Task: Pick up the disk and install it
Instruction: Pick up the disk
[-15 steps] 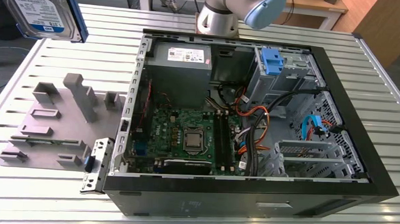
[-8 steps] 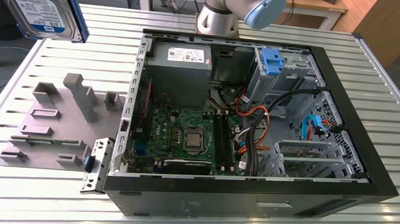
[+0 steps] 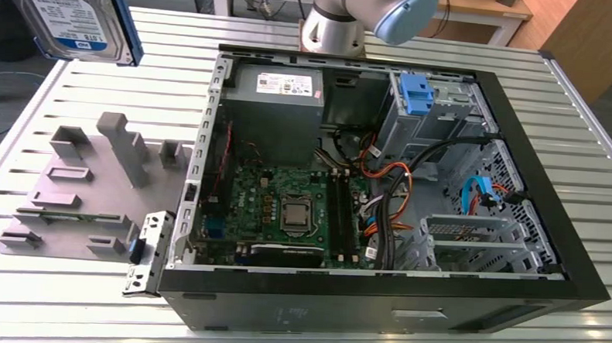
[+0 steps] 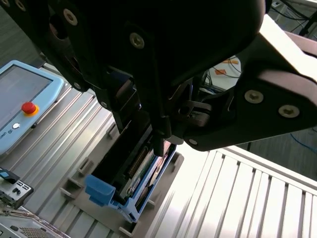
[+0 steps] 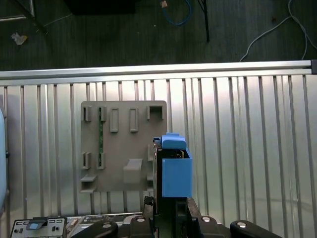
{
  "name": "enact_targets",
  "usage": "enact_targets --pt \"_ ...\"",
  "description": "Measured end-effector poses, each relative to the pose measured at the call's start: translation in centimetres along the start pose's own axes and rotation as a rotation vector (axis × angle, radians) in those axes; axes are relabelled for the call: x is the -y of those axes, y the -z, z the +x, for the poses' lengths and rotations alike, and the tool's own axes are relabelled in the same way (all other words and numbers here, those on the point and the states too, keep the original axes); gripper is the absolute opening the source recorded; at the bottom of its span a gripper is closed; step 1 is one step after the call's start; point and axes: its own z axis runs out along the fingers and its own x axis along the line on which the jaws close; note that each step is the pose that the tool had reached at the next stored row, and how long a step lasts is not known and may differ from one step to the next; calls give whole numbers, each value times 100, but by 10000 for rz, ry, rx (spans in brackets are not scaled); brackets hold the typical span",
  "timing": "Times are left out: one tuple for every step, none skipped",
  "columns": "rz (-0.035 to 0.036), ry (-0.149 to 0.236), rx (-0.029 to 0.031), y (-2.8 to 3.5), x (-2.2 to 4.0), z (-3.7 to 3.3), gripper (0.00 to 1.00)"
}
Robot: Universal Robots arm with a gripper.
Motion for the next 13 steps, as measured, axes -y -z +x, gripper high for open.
enact_targets --pt "0 0 0 0 14 -1 35" --pt "0 0 0 1 27 -2 35" --pt "1 0 0 1 41 -3 35" --pt "0 0 0 1 55 -4 35" --pt "0 0 0 2 69 -5 35" --pt "0 0 0 2 83 -6 35" --pt "0 0 0 3 98 -7 35" --pt "0 0 0 3 113 -8 35" --pt "0 0 0 3 126 -8 35" --pt "0 0 -1 4 141 -9 35" --pt "0 0 0 4 155 -10 35" --pt "0 0 -1 5 171 -11 35" --pt "0 1 -1 5 186 -12 35"
